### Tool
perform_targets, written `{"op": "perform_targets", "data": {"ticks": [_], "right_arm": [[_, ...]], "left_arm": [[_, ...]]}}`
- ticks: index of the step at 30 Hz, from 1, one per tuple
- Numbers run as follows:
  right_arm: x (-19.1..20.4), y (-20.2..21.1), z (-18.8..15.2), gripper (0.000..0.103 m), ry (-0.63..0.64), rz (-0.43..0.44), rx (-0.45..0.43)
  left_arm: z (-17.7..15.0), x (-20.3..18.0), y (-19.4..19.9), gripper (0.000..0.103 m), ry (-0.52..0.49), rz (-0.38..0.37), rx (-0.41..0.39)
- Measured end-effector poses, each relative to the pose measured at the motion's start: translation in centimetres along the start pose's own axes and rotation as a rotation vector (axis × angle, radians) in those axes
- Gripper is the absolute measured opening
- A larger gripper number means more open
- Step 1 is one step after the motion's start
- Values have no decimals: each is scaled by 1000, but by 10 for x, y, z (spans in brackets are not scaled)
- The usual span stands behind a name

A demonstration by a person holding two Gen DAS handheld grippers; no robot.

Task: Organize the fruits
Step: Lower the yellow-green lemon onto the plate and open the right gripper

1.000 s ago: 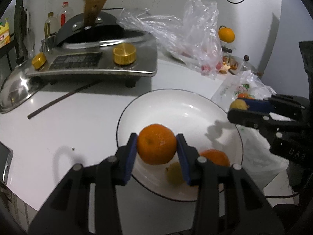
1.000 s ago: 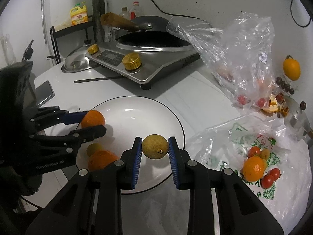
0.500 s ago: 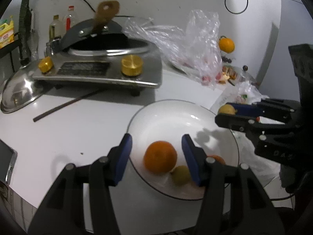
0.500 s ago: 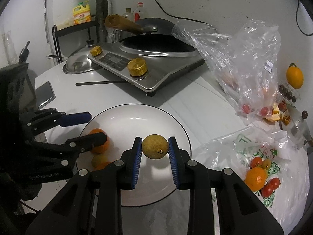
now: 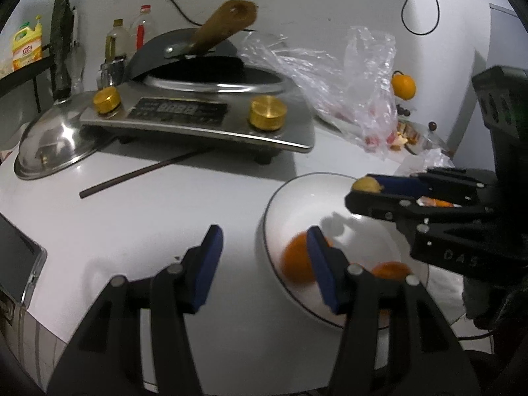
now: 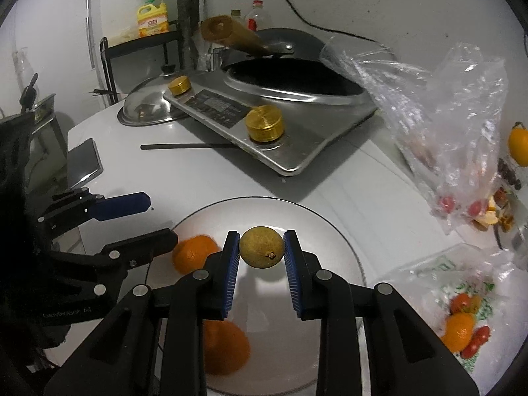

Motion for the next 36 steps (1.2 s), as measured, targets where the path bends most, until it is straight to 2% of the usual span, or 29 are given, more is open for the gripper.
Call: {"op": "perform_targets", "data": {"ticks": [13,24,28,36], "right_arm": [[19,-37,7,29,13,30,45],[30,-47,4,30,5,56,84],[29,-45,4,37,-1,52,80],[20,-27,6,37,-14,28,49]], "left_arm": [[4,20,-8,54,31,14,-11],[3,32,-6,55,49,31,-19],[4,32,-3,67,49,40,-24],[7,24,4,68,40,54,-37]]}}
Point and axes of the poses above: each gripper's, at about its wrist camera, not at the fingertips, and y roughly against the way its jaws point, x to its left, z to its top, the point moved 10 cm from there along -y, roughly the way its jaws point, and after that the axes turned 10 degrees about -z, right-handed, at the moved point
